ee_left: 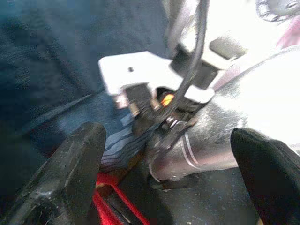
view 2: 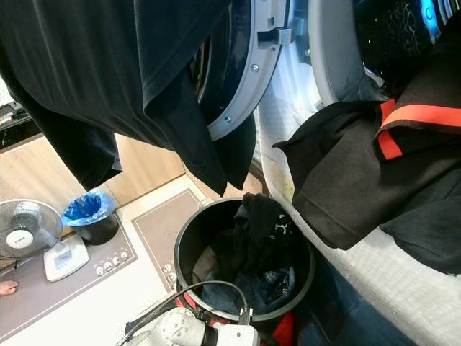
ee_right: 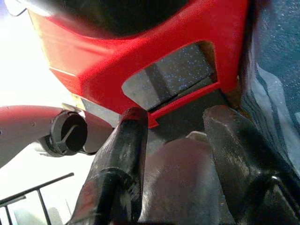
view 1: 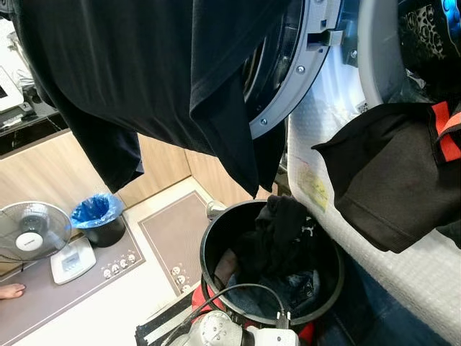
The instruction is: Clothes washing
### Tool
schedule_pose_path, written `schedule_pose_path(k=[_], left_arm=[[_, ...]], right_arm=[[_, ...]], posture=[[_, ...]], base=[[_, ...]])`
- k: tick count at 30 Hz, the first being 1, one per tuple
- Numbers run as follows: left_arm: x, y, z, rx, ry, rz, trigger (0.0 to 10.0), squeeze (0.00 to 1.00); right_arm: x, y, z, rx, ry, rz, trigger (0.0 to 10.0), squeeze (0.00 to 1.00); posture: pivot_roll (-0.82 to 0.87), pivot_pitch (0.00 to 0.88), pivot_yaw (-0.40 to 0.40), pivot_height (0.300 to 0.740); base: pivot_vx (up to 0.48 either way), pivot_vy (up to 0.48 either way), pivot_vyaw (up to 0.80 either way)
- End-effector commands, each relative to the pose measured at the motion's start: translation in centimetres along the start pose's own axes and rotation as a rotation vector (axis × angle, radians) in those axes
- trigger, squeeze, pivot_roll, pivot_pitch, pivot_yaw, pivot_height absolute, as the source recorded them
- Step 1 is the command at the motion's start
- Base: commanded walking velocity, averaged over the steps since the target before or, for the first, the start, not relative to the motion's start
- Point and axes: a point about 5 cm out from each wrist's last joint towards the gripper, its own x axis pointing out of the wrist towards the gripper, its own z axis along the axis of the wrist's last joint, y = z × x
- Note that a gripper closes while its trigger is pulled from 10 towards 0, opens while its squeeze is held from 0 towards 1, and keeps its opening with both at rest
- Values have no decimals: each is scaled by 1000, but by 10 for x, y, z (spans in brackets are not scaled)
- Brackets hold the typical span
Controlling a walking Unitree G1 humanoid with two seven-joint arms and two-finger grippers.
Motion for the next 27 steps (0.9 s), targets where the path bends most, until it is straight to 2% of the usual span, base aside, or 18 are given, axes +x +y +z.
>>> schedule_pose_path(k=[1,6,16,19,27], left_arm=[[3,2,6,41,3,-39,10000,0],[10,5,14,89,2,-72,10000,0],[25,9,28,141,-27,-58,10000,0],[32,12,34,198,-28,2,10000,0],[34,20,39,230,-39,117,10000,0]], right_arm=[[0,4,-6,21,7,1,10000,0],[0,7,-8,36,3,-3,10000,0],[0,9,-11,51,1,-7,10000,0],[1,10,-9,51,-3,-5,10000,0],[2,10,-6,47,-9,-1,10000,0]], posture=[[-88,66,161,740],[-104,64,174,740],[-103,71,177,740],[-102,71,177,740],[-92,73,169,740]], base=[[0,0,0],[0,0,0],[0,0,0],[0,0,0],[0,0,0]])
